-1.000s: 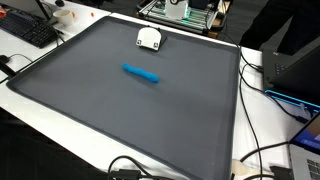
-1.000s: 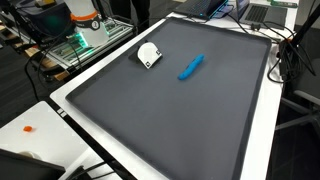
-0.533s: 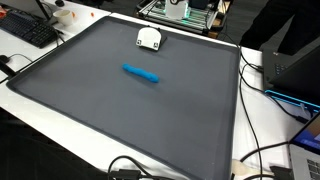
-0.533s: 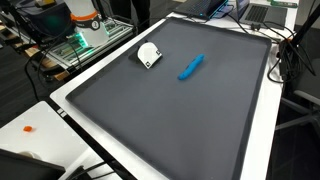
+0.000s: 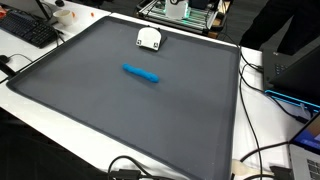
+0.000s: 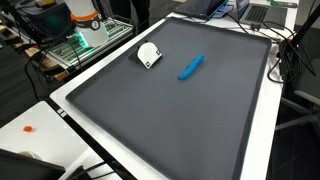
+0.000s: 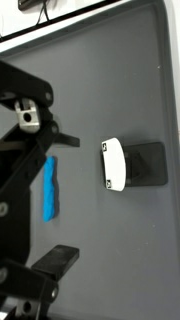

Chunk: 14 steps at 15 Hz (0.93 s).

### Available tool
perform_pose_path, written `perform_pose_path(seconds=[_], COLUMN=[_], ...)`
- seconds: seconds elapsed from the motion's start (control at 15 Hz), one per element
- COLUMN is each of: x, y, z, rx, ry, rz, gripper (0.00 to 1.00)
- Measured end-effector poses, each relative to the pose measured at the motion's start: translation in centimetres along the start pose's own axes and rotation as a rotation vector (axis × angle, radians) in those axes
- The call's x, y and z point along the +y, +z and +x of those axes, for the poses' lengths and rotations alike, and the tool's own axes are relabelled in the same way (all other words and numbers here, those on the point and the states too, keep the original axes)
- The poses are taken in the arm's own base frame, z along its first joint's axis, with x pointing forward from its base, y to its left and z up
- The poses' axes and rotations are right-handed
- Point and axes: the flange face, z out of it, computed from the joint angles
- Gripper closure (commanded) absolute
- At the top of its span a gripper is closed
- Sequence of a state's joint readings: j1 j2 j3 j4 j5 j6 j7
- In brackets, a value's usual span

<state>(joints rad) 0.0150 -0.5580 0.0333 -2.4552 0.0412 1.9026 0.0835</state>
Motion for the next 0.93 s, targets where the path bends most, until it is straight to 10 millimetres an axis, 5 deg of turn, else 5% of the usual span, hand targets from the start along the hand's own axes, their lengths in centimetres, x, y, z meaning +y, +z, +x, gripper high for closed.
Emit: perform_pose_path(seconds=[0.4, 0.93], x=[-1.7, 0.5], y=[3.5, 10.9], z=[1.9, 2.5], rx=[-0.082, -0.162], ry=[0.294, 0.698], rz=[0.092, 0.126], gripper=[0.00, 0.00])
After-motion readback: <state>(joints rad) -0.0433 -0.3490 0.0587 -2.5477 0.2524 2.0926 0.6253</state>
